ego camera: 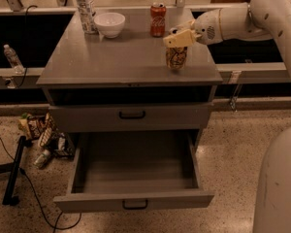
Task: Pick orange can from middle drawer and place on counter
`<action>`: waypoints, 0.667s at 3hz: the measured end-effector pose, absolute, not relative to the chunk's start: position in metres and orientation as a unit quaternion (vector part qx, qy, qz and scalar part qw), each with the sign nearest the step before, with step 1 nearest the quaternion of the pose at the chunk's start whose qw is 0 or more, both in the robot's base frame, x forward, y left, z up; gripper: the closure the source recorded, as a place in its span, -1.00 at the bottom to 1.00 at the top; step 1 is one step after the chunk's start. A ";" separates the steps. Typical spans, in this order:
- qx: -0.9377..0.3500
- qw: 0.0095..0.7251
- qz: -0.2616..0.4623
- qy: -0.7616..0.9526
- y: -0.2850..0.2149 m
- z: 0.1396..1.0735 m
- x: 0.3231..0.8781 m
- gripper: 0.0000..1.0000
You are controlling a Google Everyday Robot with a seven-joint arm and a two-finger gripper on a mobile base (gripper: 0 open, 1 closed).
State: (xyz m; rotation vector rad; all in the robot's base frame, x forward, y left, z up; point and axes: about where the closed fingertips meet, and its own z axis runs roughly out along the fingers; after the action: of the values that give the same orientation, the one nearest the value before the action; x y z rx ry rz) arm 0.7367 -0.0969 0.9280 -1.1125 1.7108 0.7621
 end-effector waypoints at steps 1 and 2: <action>-0.447 0.466 0.315 0.696 -0.095 0.918 0.745 0.05; -0.445 0.464 0.314 0.698 -0.094 0.913 0.749 -0.40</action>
Offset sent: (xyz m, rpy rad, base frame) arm 0.0172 -0.0036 -0.0170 0.0078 0.0081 -0.0277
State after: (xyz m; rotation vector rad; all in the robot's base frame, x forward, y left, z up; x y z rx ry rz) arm 0.7491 -0.0942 0.9130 -1.0926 1.7157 0.7716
